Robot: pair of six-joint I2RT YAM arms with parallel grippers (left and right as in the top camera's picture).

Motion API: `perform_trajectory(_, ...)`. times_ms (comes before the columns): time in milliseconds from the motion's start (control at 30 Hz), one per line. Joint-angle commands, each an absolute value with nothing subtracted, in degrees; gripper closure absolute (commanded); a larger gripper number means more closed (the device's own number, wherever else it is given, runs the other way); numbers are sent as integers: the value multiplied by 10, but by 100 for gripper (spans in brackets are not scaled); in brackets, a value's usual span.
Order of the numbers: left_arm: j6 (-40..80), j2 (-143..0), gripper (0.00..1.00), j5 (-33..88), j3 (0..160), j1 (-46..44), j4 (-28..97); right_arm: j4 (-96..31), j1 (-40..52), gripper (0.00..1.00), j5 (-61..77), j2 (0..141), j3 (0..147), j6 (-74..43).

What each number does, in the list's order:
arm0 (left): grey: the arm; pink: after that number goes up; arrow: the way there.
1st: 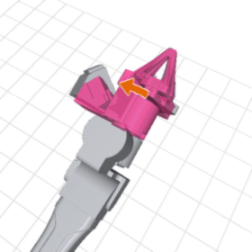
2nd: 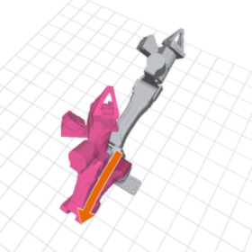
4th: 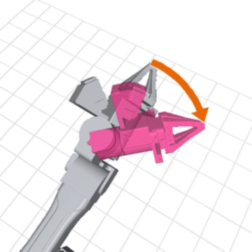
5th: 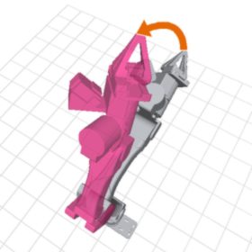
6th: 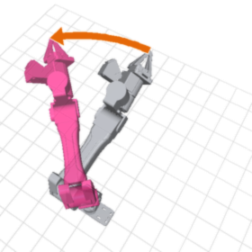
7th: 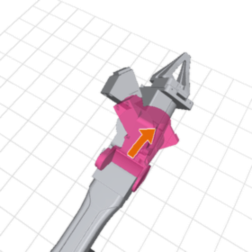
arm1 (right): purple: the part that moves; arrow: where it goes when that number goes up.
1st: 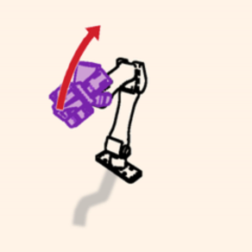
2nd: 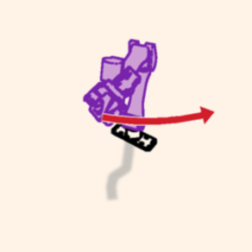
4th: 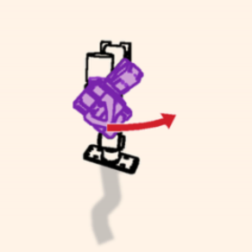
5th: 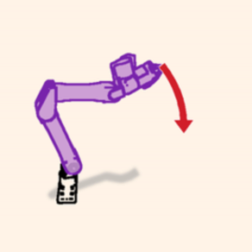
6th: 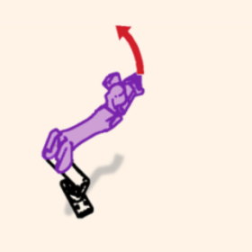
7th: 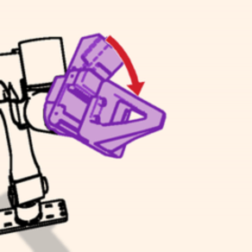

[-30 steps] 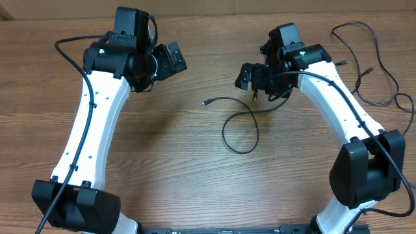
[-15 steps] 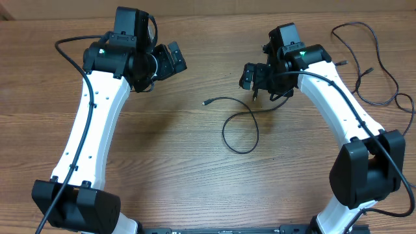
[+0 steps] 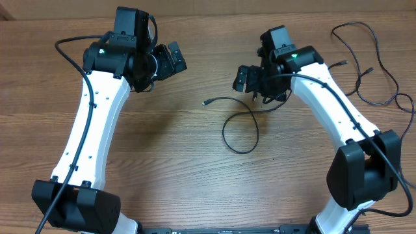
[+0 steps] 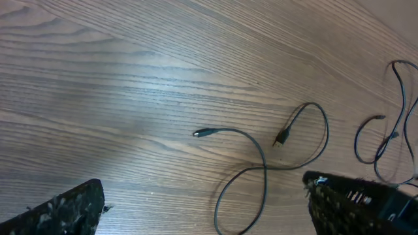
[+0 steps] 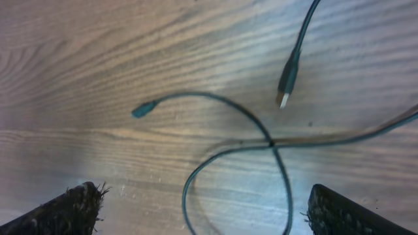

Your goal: Untangle cables

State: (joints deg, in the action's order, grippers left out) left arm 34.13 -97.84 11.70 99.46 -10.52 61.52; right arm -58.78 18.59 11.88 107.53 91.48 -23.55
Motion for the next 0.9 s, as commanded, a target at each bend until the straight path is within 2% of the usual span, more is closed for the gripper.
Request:
perform_trajectory(0, 332, -986, 1, 109, 993, -109, 615, -597, 207, 0, 121, 1067, 911, -256)
perform_trajectory(200, 332, -986, 1, 109, 993, -109, 615, -604, 231, 0, 104, 1067, 898, -276)
perform_trajectory(367, 332, -986, 0, 109, 993, -109, 615, -594, 234, 0, 43, 1067, 863, -420)
perform_trajectory(567, 332, -986, 1, 109, 993, -109, 615, -525, 234, 0, 43, 1067, 797, -420)
perform_trajectory(700, 332, -986, 0, 109, 993, -109, 615, -463, 234, 0, -15, 1067, 756, -420)
perform_trajectory(800, 332, -986, 1, 109, 993, -109, 615, -421, 234, 4, -69, 1067, 724, -420)
perform_trajectory(867, 332, -986, 0, 109, 993, -109, 615, -391, 234, 14, -77, 1067, 702, -419)
